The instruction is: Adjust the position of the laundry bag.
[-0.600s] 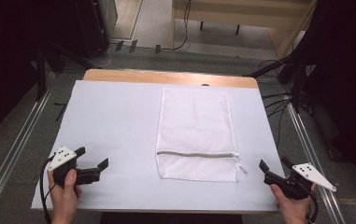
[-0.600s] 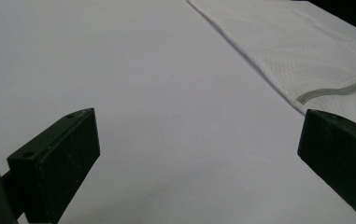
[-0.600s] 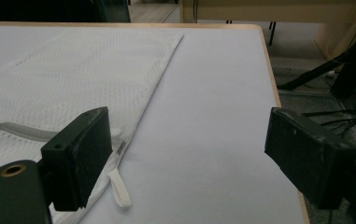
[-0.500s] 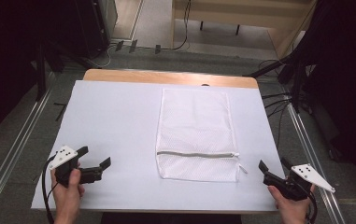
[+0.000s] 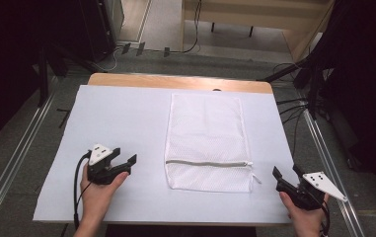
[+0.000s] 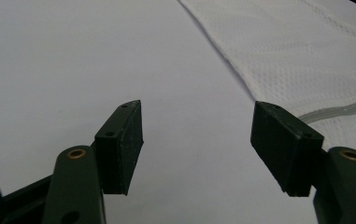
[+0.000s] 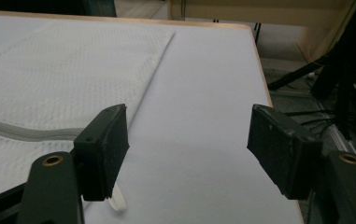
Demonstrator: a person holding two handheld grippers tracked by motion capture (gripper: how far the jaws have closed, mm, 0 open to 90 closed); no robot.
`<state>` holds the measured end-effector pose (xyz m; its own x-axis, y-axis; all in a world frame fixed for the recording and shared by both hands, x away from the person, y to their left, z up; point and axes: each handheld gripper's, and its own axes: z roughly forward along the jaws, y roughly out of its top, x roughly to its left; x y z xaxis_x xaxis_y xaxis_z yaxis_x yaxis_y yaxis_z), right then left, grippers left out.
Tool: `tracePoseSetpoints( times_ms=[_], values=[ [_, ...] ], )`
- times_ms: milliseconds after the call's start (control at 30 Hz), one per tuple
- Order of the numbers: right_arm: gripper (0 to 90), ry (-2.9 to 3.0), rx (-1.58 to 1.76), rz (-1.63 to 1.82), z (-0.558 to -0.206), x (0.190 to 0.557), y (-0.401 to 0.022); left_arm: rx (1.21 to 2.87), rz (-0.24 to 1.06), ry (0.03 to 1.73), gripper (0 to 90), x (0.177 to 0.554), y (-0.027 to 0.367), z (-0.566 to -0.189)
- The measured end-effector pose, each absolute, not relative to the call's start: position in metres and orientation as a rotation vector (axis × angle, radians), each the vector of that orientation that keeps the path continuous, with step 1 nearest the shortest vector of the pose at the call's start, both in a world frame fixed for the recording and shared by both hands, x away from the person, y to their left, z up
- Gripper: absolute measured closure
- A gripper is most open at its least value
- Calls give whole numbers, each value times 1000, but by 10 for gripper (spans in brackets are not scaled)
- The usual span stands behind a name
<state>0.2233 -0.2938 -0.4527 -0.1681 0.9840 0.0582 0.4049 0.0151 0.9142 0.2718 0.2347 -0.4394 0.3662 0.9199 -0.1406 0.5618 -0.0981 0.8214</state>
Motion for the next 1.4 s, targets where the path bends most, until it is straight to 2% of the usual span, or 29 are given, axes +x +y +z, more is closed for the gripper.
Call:
tracePoseSetpoints(
  times_ms=[300,400,633,867,933,1067,1200,1400],
  values=[
    [316,1703,1411,1154,-453,225,-286,1876,465,1353,484,320,181,-442],
    [320,1717,1402,1145,-454,226,-284,1882,440,1352,496,328,172,-443],
    [325,1737,1395,1148,-457,227,-282,1885,416,1412,486,350,148,-448],
    [326,1739,1396,1157,-457,226,-282,1970,345,1418,426,356,131,-461],
    [326,1739,1396,1154,-456,226,-281,2006,392,1398,398,354,126,-463],
    [325,1744,1386,1161,-456,225,-281,2040,459,1393,416,351,119,-464],
    [315,1753,1385,1157,-456,226,-279,2078,532,1389,471,347,110,-465],
    [306,1752,1388,1157,-457,226,-279,2065,539,1419,550,347,109,-464]
  ],
)
